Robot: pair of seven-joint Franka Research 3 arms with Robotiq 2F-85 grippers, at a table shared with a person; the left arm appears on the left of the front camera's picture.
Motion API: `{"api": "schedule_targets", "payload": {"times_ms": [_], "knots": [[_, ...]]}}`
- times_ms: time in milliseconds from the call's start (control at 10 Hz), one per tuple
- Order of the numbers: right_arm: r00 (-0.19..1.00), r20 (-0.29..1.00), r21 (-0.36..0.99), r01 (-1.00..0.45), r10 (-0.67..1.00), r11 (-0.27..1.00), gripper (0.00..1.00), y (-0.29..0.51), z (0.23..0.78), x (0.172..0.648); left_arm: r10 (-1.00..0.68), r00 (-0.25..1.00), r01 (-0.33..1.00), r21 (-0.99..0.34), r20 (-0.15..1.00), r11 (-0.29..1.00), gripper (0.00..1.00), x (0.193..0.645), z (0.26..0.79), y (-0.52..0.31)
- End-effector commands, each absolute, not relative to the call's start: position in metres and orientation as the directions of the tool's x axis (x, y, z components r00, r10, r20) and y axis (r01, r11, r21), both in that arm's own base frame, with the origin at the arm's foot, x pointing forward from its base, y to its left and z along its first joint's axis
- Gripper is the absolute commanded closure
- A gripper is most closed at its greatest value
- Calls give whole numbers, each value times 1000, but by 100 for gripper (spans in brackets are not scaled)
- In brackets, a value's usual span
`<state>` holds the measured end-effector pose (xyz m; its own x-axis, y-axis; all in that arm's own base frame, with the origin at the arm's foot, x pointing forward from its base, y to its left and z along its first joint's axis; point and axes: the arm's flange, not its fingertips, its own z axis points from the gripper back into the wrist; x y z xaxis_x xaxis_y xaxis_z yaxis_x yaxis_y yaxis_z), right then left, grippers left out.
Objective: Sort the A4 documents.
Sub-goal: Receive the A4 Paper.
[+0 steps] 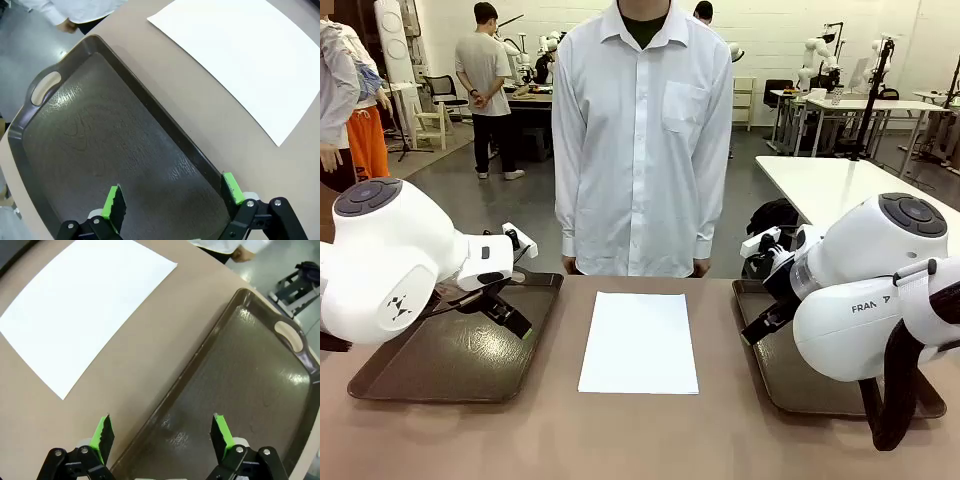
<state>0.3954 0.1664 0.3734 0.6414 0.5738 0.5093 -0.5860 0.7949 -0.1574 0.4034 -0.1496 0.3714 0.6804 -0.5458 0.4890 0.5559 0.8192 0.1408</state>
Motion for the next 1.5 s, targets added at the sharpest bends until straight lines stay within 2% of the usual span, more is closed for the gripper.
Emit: {"api": "schedule_targets", "payload": {"times_ms": [0,1400], "knots": [[641,509,-157,-586,574,795,0,166,373,395,-546,680,556,141,489,819,0,403,371,-150],[641,509,-157,-586,574,795,0,166,373,395,-546,680,556,141,489,819,0,403,371,-150]]}}
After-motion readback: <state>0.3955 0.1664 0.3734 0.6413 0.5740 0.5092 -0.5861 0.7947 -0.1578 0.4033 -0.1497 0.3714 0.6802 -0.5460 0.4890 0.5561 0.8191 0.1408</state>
